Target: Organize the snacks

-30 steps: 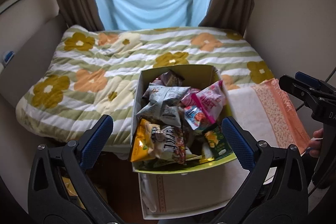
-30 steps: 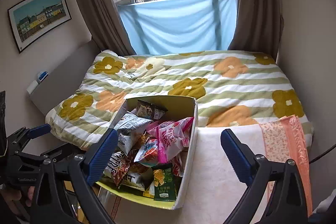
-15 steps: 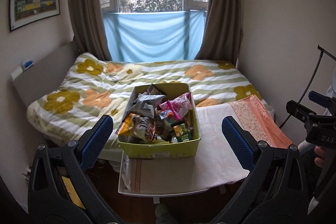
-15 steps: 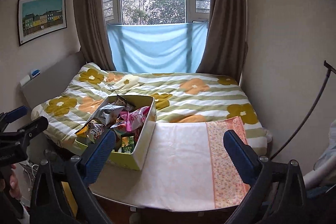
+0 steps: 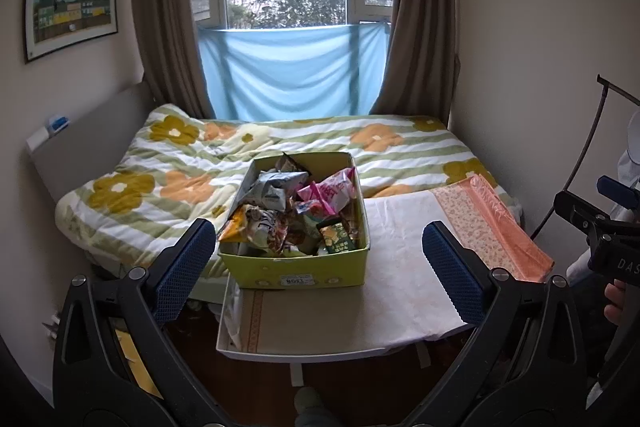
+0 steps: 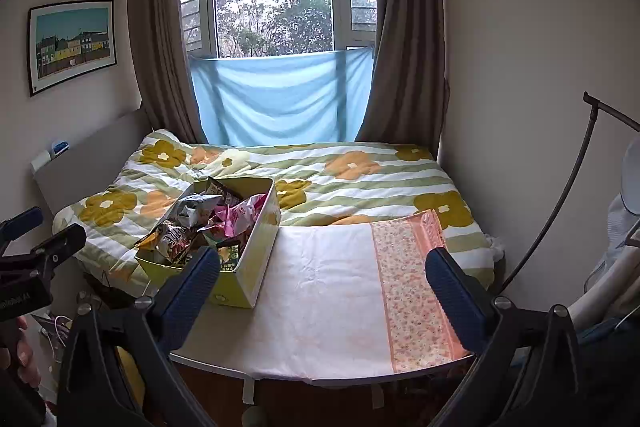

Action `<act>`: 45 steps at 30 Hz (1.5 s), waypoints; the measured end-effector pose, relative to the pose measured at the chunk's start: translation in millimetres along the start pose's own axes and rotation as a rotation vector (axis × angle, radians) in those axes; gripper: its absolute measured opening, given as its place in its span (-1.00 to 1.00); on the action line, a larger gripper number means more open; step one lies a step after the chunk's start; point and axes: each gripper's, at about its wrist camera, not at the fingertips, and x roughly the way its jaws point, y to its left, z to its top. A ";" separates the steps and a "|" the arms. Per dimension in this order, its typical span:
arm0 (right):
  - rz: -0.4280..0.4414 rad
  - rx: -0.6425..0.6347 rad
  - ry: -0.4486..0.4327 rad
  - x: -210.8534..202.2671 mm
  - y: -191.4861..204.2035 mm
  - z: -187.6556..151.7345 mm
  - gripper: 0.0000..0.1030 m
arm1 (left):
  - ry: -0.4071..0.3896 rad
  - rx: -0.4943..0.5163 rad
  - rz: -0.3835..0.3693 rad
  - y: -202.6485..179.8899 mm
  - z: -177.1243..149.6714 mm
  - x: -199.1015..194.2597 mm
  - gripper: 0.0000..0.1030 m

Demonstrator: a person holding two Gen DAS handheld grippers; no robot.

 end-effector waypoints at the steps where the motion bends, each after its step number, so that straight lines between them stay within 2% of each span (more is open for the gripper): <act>1: -0.002 0.002 -0.002 0.2 -0.2 0.9 0.99 | -0.003 0.002 0.000 -1.0 0.3 0.0 0.99; 45: -0.018 0.003 -0.014 6.3 3.2 5.5 0.99 | -0.032 -0.004 -0.011 -3.5 7.5 6.3 0.99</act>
